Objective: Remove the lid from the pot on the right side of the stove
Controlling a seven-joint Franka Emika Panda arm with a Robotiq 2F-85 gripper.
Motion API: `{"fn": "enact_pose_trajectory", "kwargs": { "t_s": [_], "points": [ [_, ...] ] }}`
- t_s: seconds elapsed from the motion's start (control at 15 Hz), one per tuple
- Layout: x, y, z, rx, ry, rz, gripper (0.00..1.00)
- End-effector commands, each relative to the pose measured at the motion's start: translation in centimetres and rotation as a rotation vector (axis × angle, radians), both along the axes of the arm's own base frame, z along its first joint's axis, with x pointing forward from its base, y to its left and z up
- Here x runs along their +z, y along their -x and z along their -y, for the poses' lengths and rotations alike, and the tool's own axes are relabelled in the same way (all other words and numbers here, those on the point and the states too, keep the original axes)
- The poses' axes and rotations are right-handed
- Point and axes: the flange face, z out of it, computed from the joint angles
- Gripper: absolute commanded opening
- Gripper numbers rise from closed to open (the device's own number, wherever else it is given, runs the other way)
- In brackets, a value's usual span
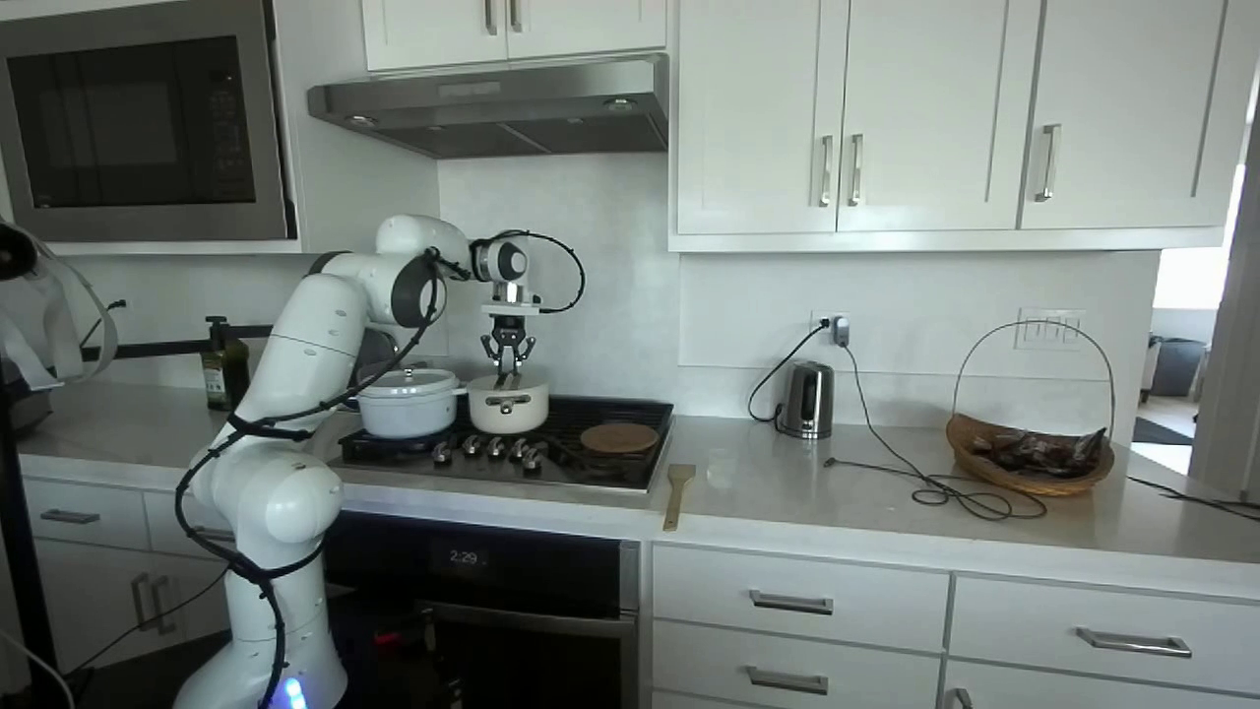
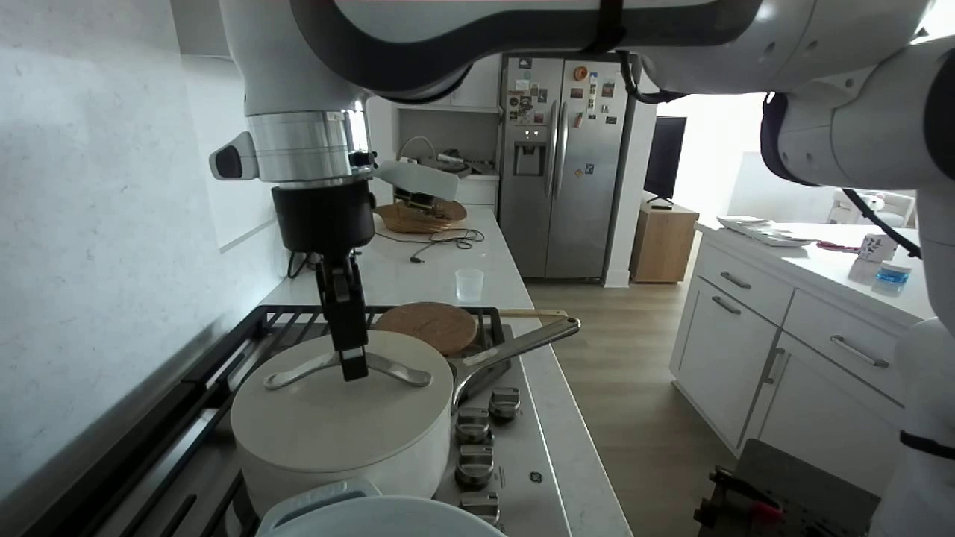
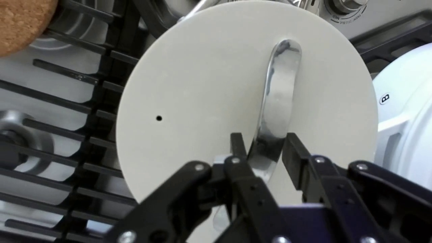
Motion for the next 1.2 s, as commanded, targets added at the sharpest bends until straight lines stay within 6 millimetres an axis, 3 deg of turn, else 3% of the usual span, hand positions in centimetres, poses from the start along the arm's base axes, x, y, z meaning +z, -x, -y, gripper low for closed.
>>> {"fn": "enact_pose_trajectory", "kwargs": {
  "t_s": [0.0, 0.07, 0.13, 0.33, 0.67, 1.13],
  "points": [
    [0.8, -0.3, 0.1, -0.020, 0.022, 0.009, 0.05],
    [0.8, -0.3, 0.1, -0.020, 0.023, 0.011, 0.01],
    [0.8, -0.3, 0.2, -0.020, 0.023, 0.009, 0.06],
    [0.8, -0.3, 0.2, -0.018, 0.024, 0.007, 0.06],
    [2.9, -0.7, 0.7, -0.029, 0.000, 0.028, 0.06],
    [6.4, -3.2, 4.4, -0.096, -0.031, 0.084, 0.06]
  ]
}}
